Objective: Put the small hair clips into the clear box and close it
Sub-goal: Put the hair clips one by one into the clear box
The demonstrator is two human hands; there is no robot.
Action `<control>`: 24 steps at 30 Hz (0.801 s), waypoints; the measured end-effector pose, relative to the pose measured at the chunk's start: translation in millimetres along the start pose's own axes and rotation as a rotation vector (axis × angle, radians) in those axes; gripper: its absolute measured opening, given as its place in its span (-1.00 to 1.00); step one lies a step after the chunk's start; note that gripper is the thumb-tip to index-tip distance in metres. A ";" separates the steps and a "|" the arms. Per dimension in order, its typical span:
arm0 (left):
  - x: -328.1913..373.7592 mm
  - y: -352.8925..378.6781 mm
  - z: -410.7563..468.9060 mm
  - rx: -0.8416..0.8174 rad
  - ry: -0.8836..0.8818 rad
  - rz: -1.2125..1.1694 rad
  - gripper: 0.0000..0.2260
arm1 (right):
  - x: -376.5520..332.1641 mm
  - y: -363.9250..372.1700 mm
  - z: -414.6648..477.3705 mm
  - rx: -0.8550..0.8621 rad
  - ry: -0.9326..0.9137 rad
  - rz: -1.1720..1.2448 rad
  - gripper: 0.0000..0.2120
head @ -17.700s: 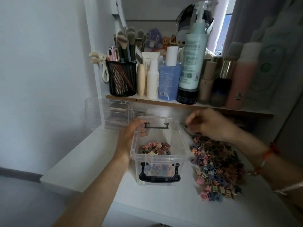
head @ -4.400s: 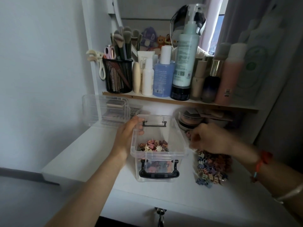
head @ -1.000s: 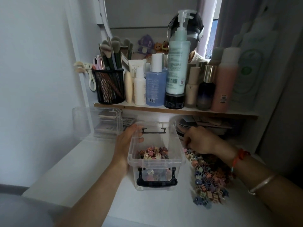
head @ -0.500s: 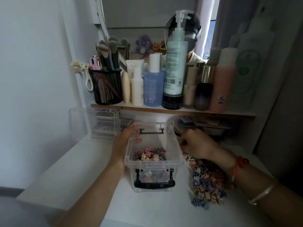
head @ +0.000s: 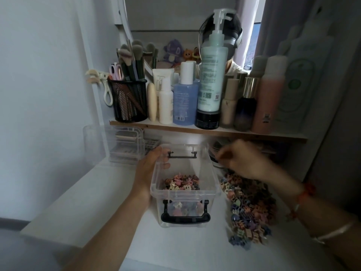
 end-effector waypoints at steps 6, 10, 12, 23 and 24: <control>1.5 2.0 1.5 -0.033 0.013 -0.039 -0.80 | 21.8 31.6 -6.3 -0.172 0.044 -0.220 -0.75; 0.2 1.6 0.6 -0.031 0.000 -0.041 -0.75 | 15.9 28.6 -2.8 -0.166 -0.003 -0.209 -0.76; 0.0 1.5 1.1 -0.029 0.002 -0.026 -0.74 | 11.5 33.2 -5.2 -0.238 -0.032 -0.142 -0.73; -1.1 -0.2 0.7 -0.016 0.003 -0.011 -0.83 | -22.0 -9.1 -1.0 0.039 -0.106 0.771 -0.87; -1.5 0.3 1.1 -0.024 -0.003 -0.014 -0.84 | -27.9 -11.3 -3.3 0.009 -0.127 0.824 -0.88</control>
Point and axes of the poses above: each hand's wrist, its own z-axis towards the middle knuckle, its own y-axis out of the palm, x = y × z, the point moved 8 cm from there along z, towards the middle knuckle, and after that the axes turned 8 degrees about z, right-handed, at the moved point
